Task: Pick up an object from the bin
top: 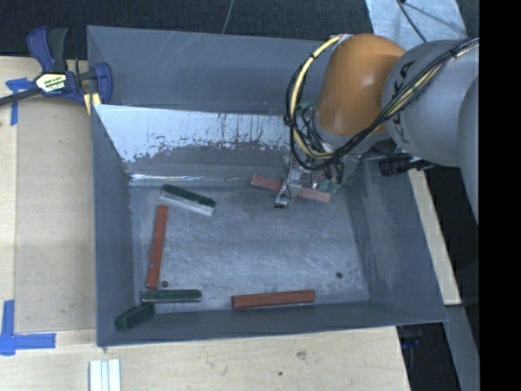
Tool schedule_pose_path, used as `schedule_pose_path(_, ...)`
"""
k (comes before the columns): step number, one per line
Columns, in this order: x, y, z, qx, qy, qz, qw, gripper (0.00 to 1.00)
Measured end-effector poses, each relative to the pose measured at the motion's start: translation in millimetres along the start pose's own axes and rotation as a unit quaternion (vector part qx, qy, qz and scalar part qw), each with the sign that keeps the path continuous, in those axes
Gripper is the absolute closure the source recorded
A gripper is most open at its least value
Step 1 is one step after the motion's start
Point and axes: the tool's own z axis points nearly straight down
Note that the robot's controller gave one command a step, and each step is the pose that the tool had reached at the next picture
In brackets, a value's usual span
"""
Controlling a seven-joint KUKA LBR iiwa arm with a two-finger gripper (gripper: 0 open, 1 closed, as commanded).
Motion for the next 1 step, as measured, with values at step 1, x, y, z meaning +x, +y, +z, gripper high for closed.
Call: schedule_pose_path(1, -0.4, 0.0, -9.5, 0.0, 0.0002, 0.0, 1.0, 1.0)
